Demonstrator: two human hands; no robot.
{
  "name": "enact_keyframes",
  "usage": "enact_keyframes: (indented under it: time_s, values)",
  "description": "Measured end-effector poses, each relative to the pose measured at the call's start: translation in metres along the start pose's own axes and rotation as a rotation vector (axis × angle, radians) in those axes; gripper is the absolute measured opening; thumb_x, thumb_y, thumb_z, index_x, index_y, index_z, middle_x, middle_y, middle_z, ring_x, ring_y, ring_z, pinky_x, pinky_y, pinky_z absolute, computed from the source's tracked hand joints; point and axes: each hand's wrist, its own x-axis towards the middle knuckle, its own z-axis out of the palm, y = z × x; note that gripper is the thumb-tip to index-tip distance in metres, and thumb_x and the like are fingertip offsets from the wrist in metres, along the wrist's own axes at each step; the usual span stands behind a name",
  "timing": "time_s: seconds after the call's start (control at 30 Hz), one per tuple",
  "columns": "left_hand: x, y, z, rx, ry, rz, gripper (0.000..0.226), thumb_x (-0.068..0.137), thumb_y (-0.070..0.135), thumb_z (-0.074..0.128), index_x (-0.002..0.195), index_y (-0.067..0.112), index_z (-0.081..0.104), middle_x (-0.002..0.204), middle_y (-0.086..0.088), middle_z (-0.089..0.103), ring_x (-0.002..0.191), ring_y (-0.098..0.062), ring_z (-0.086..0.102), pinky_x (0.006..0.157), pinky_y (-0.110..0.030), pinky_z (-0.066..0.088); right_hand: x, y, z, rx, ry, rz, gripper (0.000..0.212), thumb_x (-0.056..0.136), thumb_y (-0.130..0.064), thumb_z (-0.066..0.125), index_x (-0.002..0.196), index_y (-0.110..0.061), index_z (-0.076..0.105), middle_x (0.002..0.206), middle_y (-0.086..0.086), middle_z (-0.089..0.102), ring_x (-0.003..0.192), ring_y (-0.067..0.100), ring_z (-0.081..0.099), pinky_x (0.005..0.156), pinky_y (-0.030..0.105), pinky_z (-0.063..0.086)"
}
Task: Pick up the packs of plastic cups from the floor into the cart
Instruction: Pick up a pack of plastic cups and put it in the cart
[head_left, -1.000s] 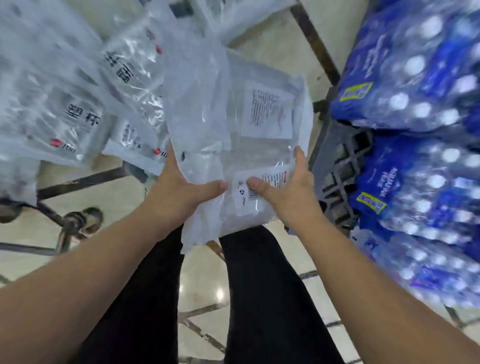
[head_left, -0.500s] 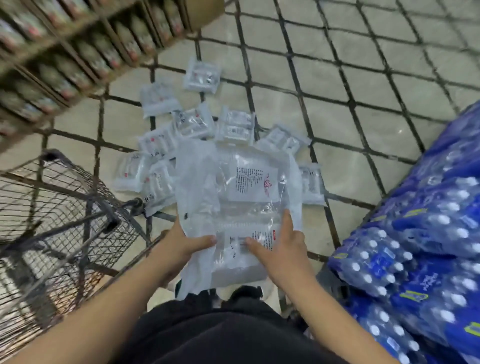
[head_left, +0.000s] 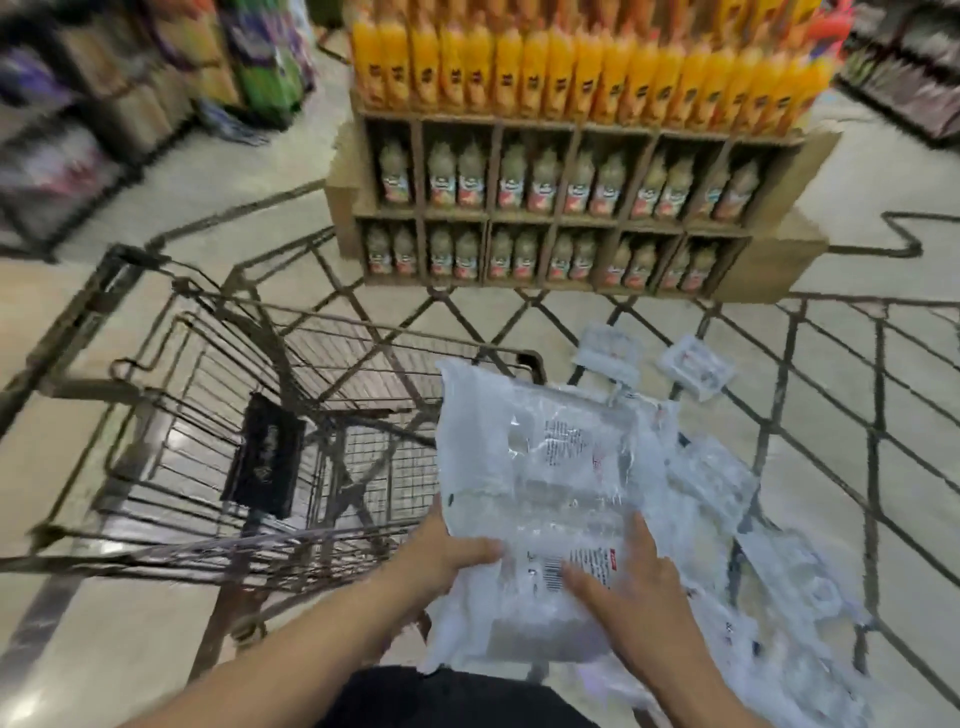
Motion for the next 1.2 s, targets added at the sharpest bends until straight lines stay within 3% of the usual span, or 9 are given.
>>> enact_keyframes:
  time_s: [0.1,0.23,0.37,0.5,0.6,0.73,0.9,1.03,1.2]
  values:
    - [-0.007,0.002,-0.084,-0.011,0.062,0.009,0.077,0.064,0.029,0.083,0.134,0.023,0.049,0.115,0.000,0.072,0.105,-0.021,0.070,0.095,-0.046,0.054,0.011,-0.072,0.047,-0.065,-0.093,-0.076,0.135,0.043,-0.105,0.034,0.154,-0.041,-0.009,0.157,0.008,0.028,0.137,0.033,0.032,0.104,0.046,0.034]
    - [-0.015,0.001,-0.156,-0.105,0.160,-0.008,0.069,0.064,0.025,0.081,0.127,0.024,0.053,0.110,-0.004,0.074,0.101,-0.026,0.071,0.092,-0.047,0.055,0.020,-0.134,0.090,-0.141,-0.140,-0.133,0.113,0.070,-0.089,0.049,0.155,-0.041,-0.007,0.151,0.011,0.036,0.133,0.032,0.041,0.101,0.045,0.039]
    - [-0.013,-0.006,-0.191,-0.180,0.222,-0.009,0.082,0.054,0.035,0.090,0.126,0.029,0.051,0.109,-0.003,0.074,0.100,-0.026,0.071,0.094,-0.051,0.054,0.029,-0.167,0.114,-0.159,-0.154,-0.143,0.108,0.073,-0.083,0.055,0.155,-0.041,-0.002,0.140,0.012,0.041,0.129,0.030,0.043,0.101,0.046,0.042]
    - [-0.005,-0.013,-0.206,-0.194,0.376,-0.015,0.103,0.050,0.043,0.093,0.132,0.033,0.031,0.116,-0.001,0.066,0.101,-0.024,0.070,0.092,-0.050,0.055,0.044,-0.186,0.126,-0.189,-0.199,-0.144,0.107,0.077,-0.079,0.056,0.156,-0.040,-0.004,0.141,0.014,0.039,0.131,0.031,0.041,0.103,0.045,0.040]
    - [0.003,-0.010,-0.212,-0.231,0.432,-0.049,0.104,0.054,0.040,0.093,0.133,0.028,0.027,0.117,-0.004,0.064,0.099,-0.025,0.070,0.089,-0.048,0.056,0.062,-0.198,0.129,-0.198,-0.233,-0.171,0.106,0.078,-0.078,0.056,0.156,-0.038,-0.004,0.142,0.014,0.039,0.130,0.030,0.044,0.103,0.043,0.040]
    - [0.018,0.002,-0.222,-0.206,0.511,-0.093,0.078,0.071,0.026,0.088,0.129,0.024,0.036,0.111,-0.004,0.067,0.090,-0.023,0.072,0.077,-0.042,0.058,0.094,-0.215,0.138,-0.206,-0.308,-0.187,0.106,0.079,-0.078,0.056,0.157,-0.038,-0.004,0.144,0.013,0.038,0.131,0.030,0.044,0.103,0.041,0.040]
    - [0.051,0.010,-0.248,-0.068,0.541,-0.226,0.089,0.041,0.049,0.096,0.119,0.029,0.059,0.107,-0.001,0.074,0.094,-0.024,0.073,0.084,-0.051,0.058,0.143,-0.227,0.150,-0.249,-0.418,-0.190,0.104,0.082,-0.077,0.051,0.157,-0.034,-0.006,0.147,0.014,0.035,0.132,0.030,0.044,0.100,0.038,0.040]
    - [0.100,0.006,-0.262,0.090,0.518,-0.337,0.059,0.055,0.039,0.090,0.109,0.030,0.068,0.101,0.003,0.075,0.091,-0.017,0.073,0.084,-0.044,0.058,0.194,-0.217,0.170,-0.288,-0.500,-0.164,0.104,0.082,-0.079,0.048,0.157,-0.033,-0.007,0.147,0.016,0.034,0.127,0.030,0.047,0.098,0.037,0.044]
    - [0.169,-0.029,-0.268,0.119,0.504,-0.426,0.068,0.049,0.035,0.084,0.114,0.025,0.065,0.101,0.004,0.074,0.092,-0.017,0.070,0.088,-0.044,0.057,0.247,-0.201,0.202,-0.339,-0.520,-0.041,0.103,0.083,-0.075,0.052,0.157,-0.033,-0.006,0.149,0.020,0.032,0.123,0.034,0.051,0.093,0.038,0.047]
